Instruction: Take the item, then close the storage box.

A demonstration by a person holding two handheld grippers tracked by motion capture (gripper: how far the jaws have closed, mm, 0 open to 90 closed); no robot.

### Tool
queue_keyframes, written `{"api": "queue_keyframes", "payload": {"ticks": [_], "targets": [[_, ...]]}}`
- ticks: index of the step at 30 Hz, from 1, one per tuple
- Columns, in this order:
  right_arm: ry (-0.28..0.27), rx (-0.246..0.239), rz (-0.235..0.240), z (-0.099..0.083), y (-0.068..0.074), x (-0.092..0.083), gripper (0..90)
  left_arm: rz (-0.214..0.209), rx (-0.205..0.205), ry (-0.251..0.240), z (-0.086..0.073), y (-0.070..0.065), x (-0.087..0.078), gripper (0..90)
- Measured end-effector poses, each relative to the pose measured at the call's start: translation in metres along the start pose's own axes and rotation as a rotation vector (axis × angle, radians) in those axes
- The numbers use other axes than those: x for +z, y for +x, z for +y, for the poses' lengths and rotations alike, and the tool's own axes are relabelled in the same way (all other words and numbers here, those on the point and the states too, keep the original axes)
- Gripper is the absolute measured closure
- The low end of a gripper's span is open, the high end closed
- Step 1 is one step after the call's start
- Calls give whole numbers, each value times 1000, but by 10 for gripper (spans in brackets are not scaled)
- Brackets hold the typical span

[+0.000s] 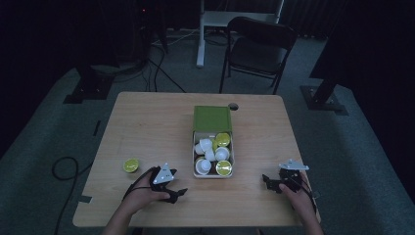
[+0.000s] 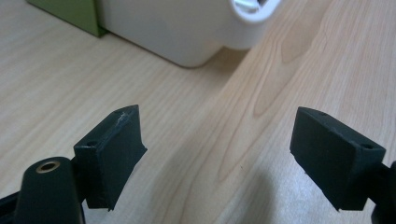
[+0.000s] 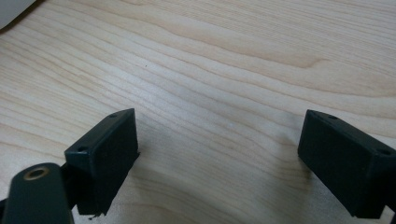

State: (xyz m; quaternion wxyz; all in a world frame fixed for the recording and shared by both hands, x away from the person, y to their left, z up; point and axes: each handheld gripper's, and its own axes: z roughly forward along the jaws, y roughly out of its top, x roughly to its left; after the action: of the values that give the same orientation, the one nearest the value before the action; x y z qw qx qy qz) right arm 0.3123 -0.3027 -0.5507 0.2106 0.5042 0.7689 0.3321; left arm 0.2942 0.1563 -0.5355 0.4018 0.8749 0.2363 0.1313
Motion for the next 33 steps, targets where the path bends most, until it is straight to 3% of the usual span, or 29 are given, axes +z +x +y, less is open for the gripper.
{"api": "queue_keyframes", "payload": {"ticks": [6, 8, 9, 11, 14, 16, 20, 21, 22, 23, 25, 30, 33], "targets": [[0, -1, -1, 0, 0, 0, 114, 18, 41, 26, -1, 2, 0, 172], [0, -1, -1, 0, 0, 0, 114, 14, 24, 30, -1, 2, 0, 172], [0, 3, -5, 0, 1, 0, 114, -1, -67, 95, 0, 1, -1, 172], [0, 7, -9, 0, 1, 0, 114, 4, -97, 103, 1, 2, -2, 176], [0, 16, -18, 0, 2, 0, 114, 26, -125, 58, 5, 5, -5, 202], [0, 20, -22, 0, 3, 0, 114, 43, -121, 19, 8, 6, -7, 201], [1, 36, -8, 2, 6, -1, 115, 32, -143, -36, 13, 7, -9, 158], [-9, 32, 12, 4, 10, -2, 115, 36, -172, -54, 16, 7, -11, 145], [-9, 32, 12, 4, 10, -2, 115, 36, -172, -54, 16, 7, -11, 144], [-18, 26, 32, 6, 14, -3, 115, 65, -203, -71, 18, 8, -11, 140], [-32, 17, 51, 9, 19, -6, 115, 68, -239, -120, 21, 9, -12, 87], [-108, -12, 160, 20, 34, -14, 115, 66, -217, -154, 26, 6, -14, 87], [-129, -32, 192, 26, 40, -17, 115, 79, -192, -169, 30, 4, -14, 88]]}}
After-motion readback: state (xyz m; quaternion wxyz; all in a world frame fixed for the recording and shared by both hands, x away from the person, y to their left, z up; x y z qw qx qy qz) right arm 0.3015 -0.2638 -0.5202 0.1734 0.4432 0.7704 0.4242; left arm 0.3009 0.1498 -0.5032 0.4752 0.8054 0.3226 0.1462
